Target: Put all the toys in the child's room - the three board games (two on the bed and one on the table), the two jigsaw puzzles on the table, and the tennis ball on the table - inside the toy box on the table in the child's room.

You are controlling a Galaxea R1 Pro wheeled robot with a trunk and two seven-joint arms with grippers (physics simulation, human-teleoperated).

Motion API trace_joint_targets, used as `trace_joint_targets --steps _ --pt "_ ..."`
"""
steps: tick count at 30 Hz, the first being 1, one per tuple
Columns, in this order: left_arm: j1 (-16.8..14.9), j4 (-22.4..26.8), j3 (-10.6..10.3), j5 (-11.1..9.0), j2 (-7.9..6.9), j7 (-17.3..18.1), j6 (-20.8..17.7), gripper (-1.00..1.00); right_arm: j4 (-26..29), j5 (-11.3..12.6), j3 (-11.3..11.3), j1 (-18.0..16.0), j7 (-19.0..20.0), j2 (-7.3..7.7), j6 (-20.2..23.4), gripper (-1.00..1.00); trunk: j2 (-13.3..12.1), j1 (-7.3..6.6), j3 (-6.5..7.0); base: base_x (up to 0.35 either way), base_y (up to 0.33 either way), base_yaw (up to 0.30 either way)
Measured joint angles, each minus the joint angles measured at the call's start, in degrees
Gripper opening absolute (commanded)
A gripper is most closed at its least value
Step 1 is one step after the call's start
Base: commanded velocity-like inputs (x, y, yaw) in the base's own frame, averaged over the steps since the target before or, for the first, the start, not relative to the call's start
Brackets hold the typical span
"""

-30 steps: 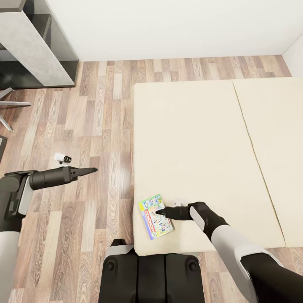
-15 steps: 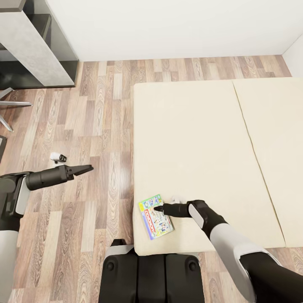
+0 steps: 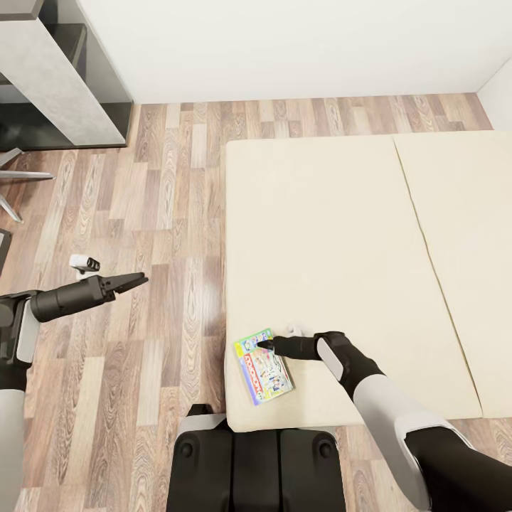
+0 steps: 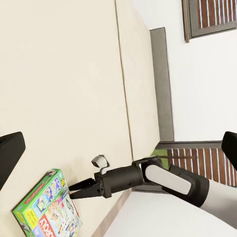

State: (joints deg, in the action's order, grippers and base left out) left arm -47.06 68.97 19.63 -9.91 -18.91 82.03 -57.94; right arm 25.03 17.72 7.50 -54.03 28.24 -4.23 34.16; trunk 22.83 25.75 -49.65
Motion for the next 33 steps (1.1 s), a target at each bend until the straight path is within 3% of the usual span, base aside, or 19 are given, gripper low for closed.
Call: trace_joint_targets --steps 33 --pt "-0.01 0.09 -0.18 0.03 0.03 -0.01 0.18 1.0 -0.25 0.14 0.2 0.0 0.05 -0.19 1.4 1.0 0.0 0.0 0.0 0.0 0.0 0.0"
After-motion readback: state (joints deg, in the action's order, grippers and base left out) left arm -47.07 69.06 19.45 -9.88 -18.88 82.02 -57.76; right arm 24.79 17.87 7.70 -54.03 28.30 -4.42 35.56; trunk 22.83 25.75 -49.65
